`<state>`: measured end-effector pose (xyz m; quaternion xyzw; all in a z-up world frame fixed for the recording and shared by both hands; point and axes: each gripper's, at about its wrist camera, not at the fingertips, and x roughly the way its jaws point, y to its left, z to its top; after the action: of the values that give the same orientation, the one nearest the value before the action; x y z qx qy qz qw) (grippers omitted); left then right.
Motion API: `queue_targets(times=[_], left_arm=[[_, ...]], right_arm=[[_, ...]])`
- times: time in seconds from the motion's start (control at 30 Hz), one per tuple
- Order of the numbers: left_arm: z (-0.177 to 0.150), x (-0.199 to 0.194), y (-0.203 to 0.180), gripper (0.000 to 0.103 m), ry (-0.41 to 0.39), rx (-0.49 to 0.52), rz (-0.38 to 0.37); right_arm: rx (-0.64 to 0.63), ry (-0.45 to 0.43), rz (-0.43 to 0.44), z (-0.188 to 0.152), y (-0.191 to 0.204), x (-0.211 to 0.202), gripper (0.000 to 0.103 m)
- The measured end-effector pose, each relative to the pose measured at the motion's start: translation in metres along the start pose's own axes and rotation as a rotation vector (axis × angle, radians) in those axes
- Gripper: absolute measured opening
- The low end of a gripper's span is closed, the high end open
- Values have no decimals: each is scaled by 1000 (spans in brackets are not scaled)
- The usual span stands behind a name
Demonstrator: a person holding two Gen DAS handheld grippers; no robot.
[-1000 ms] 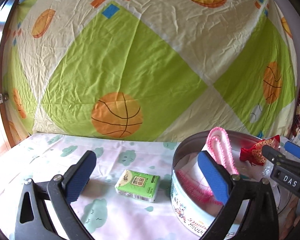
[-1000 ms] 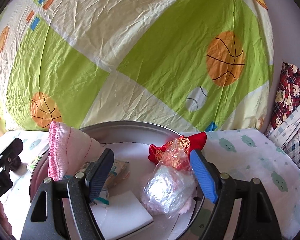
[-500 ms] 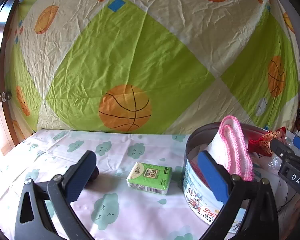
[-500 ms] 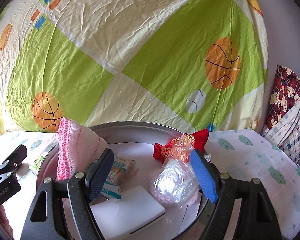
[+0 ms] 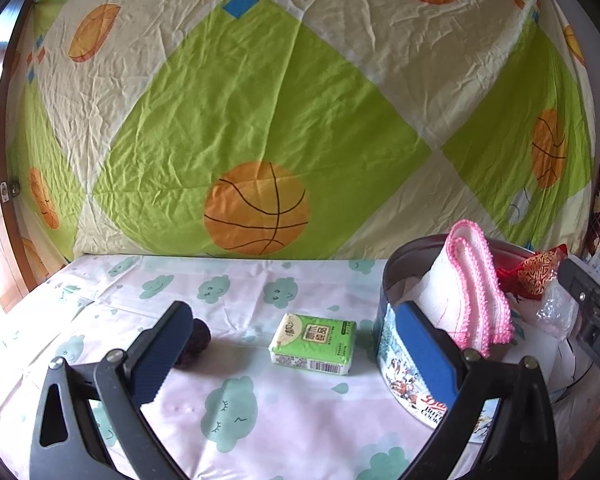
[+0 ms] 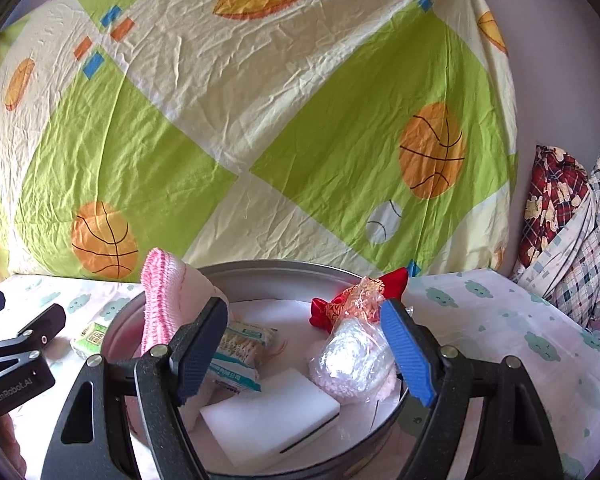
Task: Organize soft objects
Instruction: 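Move both tools back from the tin toward the green tissue pack, then lower the right tool onto the green tissue pack and close on it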
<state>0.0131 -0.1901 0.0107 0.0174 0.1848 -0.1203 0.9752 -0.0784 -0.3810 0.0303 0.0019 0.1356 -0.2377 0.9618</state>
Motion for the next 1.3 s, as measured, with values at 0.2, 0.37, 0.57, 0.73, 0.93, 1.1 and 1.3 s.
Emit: queue_targets(times=[0.2, 0.37, 0.57, 0.73, 0.93, 1.1, 1.3], left_arm=[[-1, 3, 12, 103, 24, -12, 9], [-2, 4, 23, 103, 37, -25, 11], [-3, 5, 35, 103, 43, -32, 21], [-4, 8, 48, 103, 55, -47, 29], [-4, 13, 65, 103, 72, -69, 51], [-4, 17, 81, 103, 87, -91, 65], [-3, 24, 103, 103, 93, -88, 119]], right_arm=[[4, -32, 2, -1, 9, -16, 81], [18, -32, 4, -3, 17, -24, 81], [17, -25, 17, -5, 34, -29, 81], [-1, -24, 40, -6, 54, -31, 81], [-17, -16, 67, -7, 78, -31, 81], [-25, -11, 95, -8, 97, -30, 81], [-31, 5, 133, -8, 117, -28, 81]])
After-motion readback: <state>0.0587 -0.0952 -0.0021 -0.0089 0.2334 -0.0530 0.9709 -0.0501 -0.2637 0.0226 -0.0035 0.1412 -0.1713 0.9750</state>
